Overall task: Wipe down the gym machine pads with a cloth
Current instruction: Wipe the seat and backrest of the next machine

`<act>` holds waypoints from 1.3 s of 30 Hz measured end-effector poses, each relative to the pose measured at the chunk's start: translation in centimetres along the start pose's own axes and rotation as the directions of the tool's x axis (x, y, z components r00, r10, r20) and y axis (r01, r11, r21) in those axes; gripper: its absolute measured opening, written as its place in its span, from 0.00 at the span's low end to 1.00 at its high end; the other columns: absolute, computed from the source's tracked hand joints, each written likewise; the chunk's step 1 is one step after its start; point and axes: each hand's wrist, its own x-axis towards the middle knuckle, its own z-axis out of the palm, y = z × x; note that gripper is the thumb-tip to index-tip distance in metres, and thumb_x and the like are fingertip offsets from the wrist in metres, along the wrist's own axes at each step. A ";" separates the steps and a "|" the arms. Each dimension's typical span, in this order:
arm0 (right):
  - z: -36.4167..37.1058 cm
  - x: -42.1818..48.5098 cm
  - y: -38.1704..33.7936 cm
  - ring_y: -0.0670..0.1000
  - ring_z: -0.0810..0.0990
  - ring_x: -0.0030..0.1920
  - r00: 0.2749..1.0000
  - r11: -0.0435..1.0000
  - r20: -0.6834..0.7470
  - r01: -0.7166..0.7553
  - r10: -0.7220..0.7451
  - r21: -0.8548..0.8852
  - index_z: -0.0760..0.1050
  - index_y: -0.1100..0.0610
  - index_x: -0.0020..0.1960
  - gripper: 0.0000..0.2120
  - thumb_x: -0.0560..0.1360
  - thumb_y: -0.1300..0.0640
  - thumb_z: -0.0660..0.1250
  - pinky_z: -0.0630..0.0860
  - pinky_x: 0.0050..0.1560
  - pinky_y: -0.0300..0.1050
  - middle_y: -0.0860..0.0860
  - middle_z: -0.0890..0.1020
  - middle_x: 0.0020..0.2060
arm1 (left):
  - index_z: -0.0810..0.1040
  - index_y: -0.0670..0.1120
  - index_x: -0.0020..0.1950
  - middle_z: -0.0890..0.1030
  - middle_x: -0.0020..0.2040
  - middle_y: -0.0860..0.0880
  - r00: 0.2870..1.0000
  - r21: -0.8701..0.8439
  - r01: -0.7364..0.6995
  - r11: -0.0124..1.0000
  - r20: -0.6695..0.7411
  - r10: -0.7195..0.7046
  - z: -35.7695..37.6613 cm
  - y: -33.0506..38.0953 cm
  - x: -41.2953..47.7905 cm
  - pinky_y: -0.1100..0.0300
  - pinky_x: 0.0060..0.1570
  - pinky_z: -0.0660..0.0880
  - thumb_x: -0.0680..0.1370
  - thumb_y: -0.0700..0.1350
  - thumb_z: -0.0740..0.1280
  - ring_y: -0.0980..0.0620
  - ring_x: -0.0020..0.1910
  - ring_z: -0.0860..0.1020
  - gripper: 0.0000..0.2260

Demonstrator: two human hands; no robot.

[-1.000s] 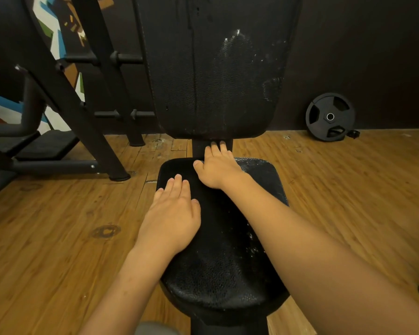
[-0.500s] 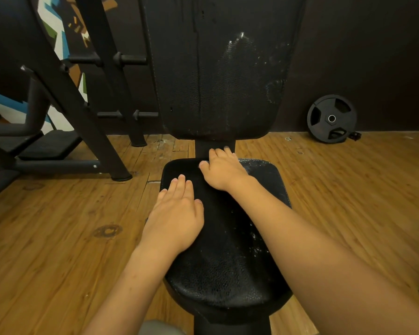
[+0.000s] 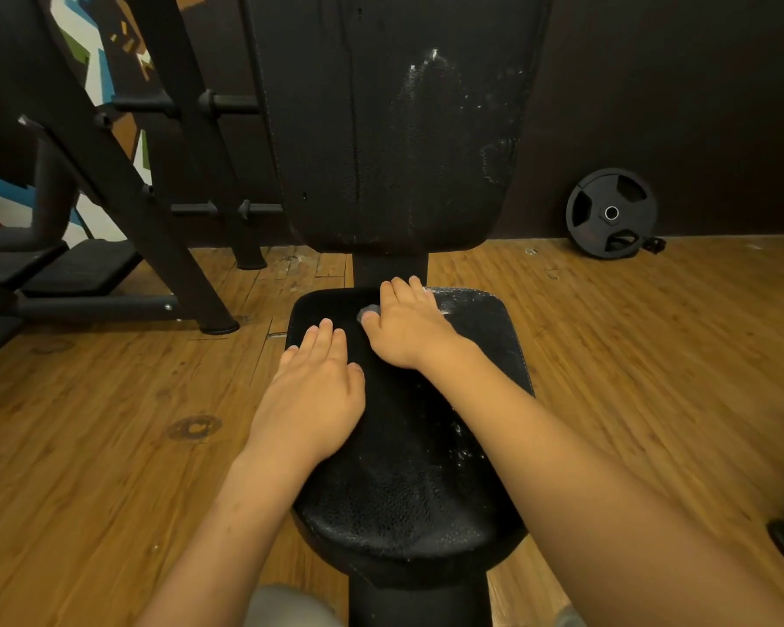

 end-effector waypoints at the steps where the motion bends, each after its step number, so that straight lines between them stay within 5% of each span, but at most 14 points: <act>1: 0.1 -1.1 0.1 0.58 0.44 0.83 1.000 1.000 0.016 0.013 -0.013 0.002 0.48 0.59 0.83 0.30 0.87 0.47 0.51 0.45 0.80 0.56 0.56 0.51 0.83 | 0.49 0.45 0.83 0.47 0.84 0.46 1.000 -0.001 0.001 1.000 -0.002 -0.001 0.0 0.0 0.0 0.53 0.79 0.46 0.87 0.51 0.49 0.50 0.82 0.47 0.26; 9: 0.2 0.2 -0.7 0.60 0.47 0.82 0.995 0.997 -0.078 -0.067 0.064 -0.040 0.54 0.61 0.82 0.29 0.87 0.47 0.51 0.49 0.80 0.57 0.58 0.57 0.81 | 0.49 0.45 0.84 0.48 0.84 0.46 1.000 -0.009 0.006 1.000 -0.011 -0.006 0.2 -0.1 0.2 0.53 0.79 0.46 0.87 0.51 0.49 0.50 0.82 0.47 0.26; 16: 0.9 -3.5 -0.5 0.57 0.43 0.83 1.000 1.000 -0.016 0.004 -0.004 0.023 0.48 0.60 0.83 0.30 0.87 0.47 0.50 0.44 0.80 0.55 0.56 0.49 0.83 | 0.49 0.46 0.83 0.48 0.84 0.46 1.000 -0.009 0.009 1.000 -0.016 -0.009 0.4 -0.3 0.2 0.53 0.80 0.47 0.87 0.51 0.49 0.50 0.82 0.47 0.26; 39: 0.5 -7.1 -0.5 0.56 0.39 0.82 1.000 1.000 0.018 0.010 -0.011 0.024 0.45 0.59 0.84 0.30 0.87 0.49 0.49 0.42 0.80 0.54 0.54 0.46 0.83 | 0.51 0.45 0.83 0.50 0.84 0.45 1.000 -0.025 0.003 1.000 -0.015 -0.003 0.3 -0.2 0.1 0.51 0.81 0.49 0.87 0.49 0.50 0.50 0.82 0.49 0.25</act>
